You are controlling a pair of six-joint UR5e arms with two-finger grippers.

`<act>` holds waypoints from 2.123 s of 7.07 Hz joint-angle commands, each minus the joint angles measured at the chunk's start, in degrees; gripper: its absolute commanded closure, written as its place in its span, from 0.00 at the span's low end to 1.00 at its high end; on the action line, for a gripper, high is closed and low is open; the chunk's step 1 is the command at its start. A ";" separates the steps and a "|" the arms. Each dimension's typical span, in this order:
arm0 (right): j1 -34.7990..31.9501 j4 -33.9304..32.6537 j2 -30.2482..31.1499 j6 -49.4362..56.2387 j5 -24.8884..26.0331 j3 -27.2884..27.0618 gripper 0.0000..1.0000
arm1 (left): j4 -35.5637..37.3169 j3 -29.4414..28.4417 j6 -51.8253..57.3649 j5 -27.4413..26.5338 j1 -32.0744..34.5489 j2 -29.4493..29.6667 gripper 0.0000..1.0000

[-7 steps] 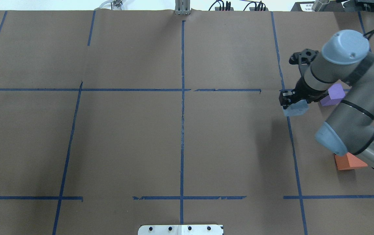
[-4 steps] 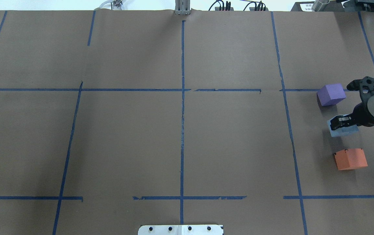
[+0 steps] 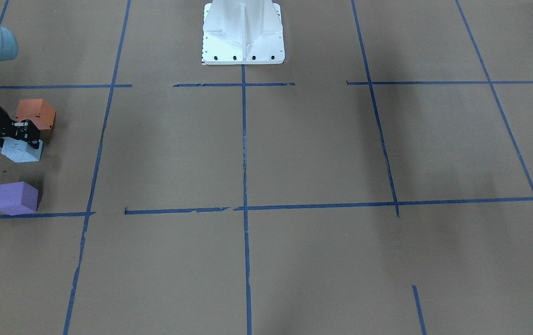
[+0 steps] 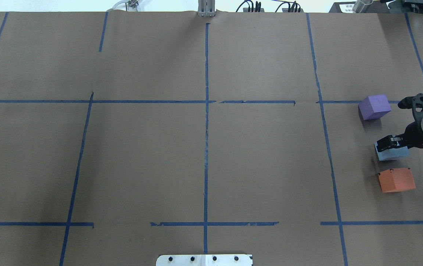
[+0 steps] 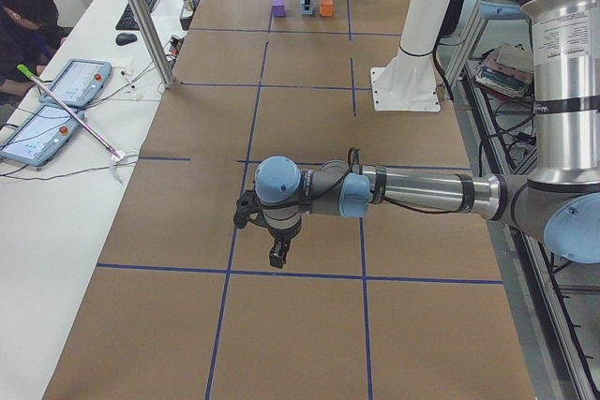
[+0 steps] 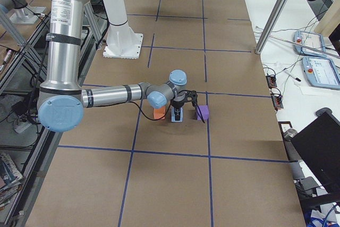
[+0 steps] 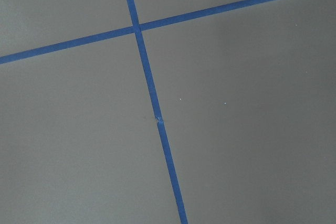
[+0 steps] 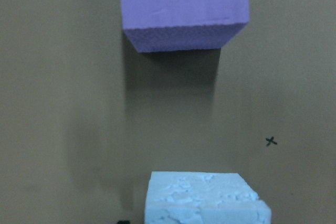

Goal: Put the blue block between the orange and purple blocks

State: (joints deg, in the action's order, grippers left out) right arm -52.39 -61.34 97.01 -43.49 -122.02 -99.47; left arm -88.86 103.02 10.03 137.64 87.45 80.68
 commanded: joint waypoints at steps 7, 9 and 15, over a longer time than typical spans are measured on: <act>-36.60 -40.05 1.32 56.96 -6.47 -7.94 0.00 | 0.09 -0.19 0.07 -0.44 0.00 -0.09 0.00; -37.43 -40.00 4.76 55.71 -11.73 -7.76 0.00 | 0.18 -0.19 -0.01 -0.53 0.09 -0.26 0.00; -37.35 -37.89 4.77 53.86 -11.66 -7.85 0.00 | 0.00 -1.60 0.25 -1.49 0.09 -2.29 0.00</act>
State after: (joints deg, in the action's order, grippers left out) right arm -89.75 -99.49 101.77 10.38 -133.65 -107.38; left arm -88.75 101.41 10.26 136.09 87.54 78.44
